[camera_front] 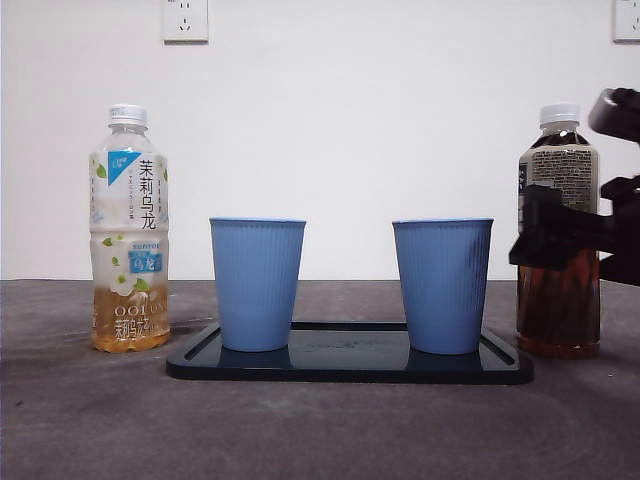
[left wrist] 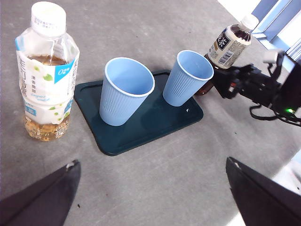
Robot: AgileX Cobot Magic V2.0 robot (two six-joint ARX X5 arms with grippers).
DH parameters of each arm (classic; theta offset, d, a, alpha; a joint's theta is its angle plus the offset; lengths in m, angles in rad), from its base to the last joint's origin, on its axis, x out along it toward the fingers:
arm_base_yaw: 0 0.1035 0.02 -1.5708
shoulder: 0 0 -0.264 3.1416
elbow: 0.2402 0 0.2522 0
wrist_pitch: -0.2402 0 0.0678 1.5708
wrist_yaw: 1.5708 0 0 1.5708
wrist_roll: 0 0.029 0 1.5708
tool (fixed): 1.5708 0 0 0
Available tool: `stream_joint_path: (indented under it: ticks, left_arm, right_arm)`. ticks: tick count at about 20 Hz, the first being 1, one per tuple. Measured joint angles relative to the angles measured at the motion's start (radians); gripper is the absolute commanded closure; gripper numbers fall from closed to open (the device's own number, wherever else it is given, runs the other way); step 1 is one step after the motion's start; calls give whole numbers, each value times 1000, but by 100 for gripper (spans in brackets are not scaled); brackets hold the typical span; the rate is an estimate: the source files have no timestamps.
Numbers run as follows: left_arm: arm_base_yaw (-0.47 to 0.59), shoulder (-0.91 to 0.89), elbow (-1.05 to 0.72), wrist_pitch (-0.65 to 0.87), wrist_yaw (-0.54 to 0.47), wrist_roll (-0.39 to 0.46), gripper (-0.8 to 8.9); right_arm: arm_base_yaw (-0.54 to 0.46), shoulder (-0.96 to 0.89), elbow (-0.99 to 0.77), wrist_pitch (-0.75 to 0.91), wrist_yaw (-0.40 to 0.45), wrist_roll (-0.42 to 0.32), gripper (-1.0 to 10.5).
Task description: Pour the drink into the cup
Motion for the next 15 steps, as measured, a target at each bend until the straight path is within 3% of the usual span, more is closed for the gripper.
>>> stream_joint_path:
  ticks: [3, 11, 15]
  left_arm:
    - [0, 0, 0, 0, 0, 0, 317]
    - [0, 0, 0, 0, 0, 0, 317]
    - [0, 0, 0, 1, 32, 0, 317]
  right_arm:
    - [0, 47, 31, 21, 26, -10, 506]
    - [0, 79, 42, 43, 55, -41, 751]
    - [0, 72, 42, 31, 55, -70, 758]
